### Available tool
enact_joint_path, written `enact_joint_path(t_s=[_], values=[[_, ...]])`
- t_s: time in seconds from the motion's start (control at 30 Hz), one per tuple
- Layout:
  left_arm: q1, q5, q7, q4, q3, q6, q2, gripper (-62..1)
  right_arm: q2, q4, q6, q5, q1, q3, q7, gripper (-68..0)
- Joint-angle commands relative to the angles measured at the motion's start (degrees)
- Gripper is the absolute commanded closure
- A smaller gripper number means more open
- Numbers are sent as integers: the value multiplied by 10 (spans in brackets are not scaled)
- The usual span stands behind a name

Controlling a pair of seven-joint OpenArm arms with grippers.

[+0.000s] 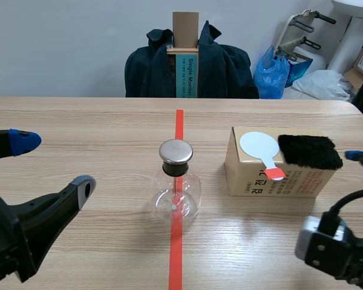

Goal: Do the electroscope experiment.
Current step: 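Pick up the white charging plate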

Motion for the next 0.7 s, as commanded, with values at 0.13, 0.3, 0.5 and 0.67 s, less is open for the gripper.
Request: enact_joint_path(t_s=[0.13,0.3,0.5,0.67], values=[[0,-5,-10,5,0,-2,0,-623,11,-88,-56,-25,85,-13,65,-679],[0,-5,-11,5,0,-2,0,-623,11,-158,-61,-51,143,-14,143,-679],[0,-4,-10,5,0,-2,0,-623,11,-213,-63,-57,209,-14,211,-679],[0,-4,-10,5,0,-2,0,-623,10,-241,-63,-57,243,-14,267,-679]])
